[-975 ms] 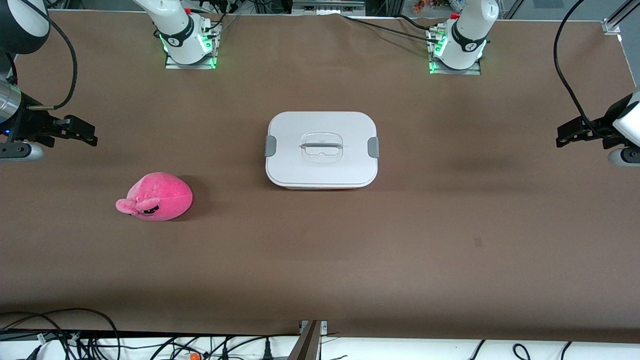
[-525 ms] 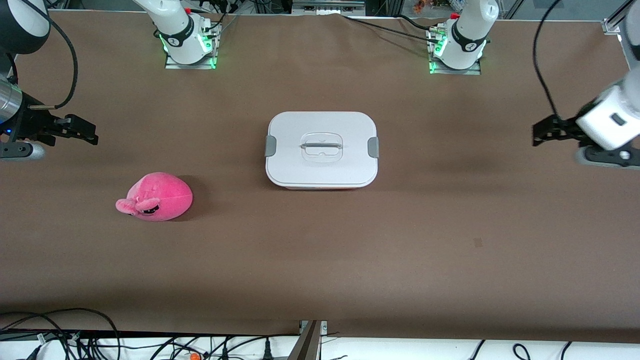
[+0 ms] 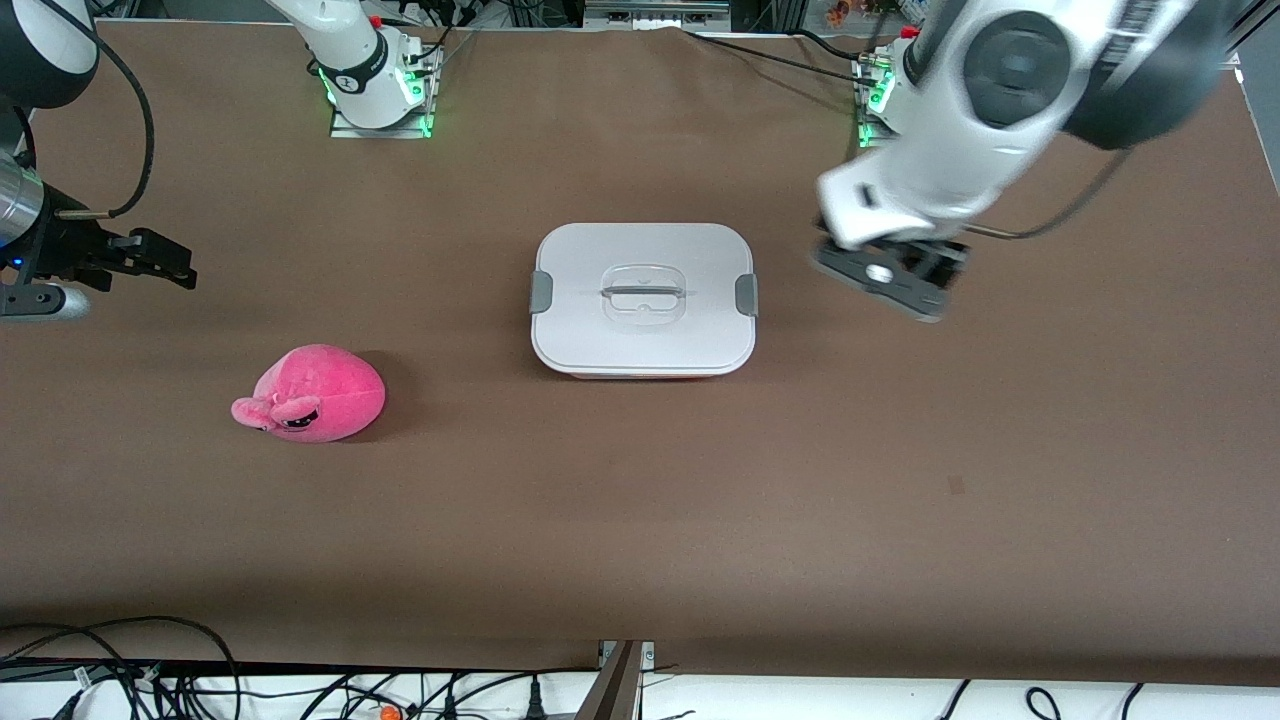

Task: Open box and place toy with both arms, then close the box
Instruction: 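Move the left gripper toward the white container lid handle, then lower the left gripper and grasp the lid handle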

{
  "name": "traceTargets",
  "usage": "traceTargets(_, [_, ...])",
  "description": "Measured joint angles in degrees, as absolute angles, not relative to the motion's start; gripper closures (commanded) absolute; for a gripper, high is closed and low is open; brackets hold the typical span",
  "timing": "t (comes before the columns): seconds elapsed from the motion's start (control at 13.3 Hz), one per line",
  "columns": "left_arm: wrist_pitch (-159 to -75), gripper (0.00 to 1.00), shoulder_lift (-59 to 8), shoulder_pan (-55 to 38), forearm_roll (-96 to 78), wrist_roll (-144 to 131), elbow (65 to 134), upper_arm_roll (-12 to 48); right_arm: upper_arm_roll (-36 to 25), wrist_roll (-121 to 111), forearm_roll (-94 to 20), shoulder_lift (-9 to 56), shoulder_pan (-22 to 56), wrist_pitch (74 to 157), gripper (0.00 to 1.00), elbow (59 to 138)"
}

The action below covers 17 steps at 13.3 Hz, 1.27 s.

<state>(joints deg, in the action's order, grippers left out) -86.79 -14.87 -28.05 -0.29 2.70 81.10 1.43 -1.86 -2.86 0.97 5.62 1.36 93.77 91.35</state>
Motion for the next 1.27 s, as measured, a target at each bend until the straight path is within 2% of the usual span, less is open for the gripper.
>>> traceTargets(0.3, [-88.61,0.0,-19.06,-32.66,-7.58,6.06,80.8,1.86,-1.88,-2.86,0.97,5.63,1.36,93.71,0.0,91.35])
traceTargets(0.6, [-98.32,0.0,-24.19,-37.02,-7.53,20.47,80.75,2.43,-1.91,-2.86,0.96,5.63,1.36,93.61,0.0,91.35])
traceTargets(0.97, [-106.22,0.0,-29.29,-44.31,-1.34,23.65,80.77,2.51,-1.91,-2.86,0.88,5.63,1.36,92.93,0.0,91.35])
traceTargets(1.27, [-112.35,0.0,-31.6,-45.1,1.22,29.33,81.79,2.35,-1.91,-2.86,0.86,5.63,1.36,92.9,0.0,91.35])
